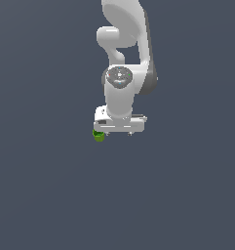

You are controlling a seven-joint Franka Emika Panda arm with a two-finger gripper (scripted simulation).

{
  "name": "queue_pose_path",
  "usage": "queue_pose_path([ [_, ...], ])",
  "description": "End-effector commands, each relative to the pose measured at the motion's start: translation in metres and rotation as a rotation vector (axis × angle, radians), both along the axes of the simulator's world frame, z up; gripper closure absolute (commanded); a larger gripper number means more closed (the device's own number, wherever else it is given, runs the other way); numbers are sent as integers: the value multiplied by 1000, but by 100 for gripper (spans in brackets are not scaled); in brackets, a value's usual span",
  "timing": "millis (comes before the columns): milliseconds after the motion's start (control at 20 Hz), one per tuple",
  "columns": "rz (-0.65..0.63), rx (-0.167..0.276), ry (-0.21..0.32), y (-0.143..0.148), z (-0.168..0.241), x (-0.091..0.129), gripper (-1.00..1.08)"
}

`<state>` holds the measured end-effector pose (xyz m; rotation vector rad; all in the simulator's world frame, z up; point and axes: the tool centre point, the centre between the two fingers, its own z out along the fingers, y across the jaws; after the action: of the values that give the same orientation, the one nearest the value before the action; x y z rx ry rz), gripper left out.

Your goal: Pick up the object and move it to a goal position.

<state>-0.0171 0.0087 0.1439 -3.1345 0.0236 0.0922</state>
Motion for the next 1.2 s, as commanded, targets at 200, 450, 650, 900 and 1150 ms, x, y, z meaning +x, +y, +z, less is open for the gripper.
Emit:
queue_pose_path([
  [200,-16,0,-7,-11,6,2,-92],
  [450,-40,0,-18,-28,19,6,-92],
  [650,-41,0,-18,-28,17,5,-92],
  [900,-77,0,-23,-38,8,-2,-92],
  [1150,-144,-3,-32,-57,-9,-16,-92],
])
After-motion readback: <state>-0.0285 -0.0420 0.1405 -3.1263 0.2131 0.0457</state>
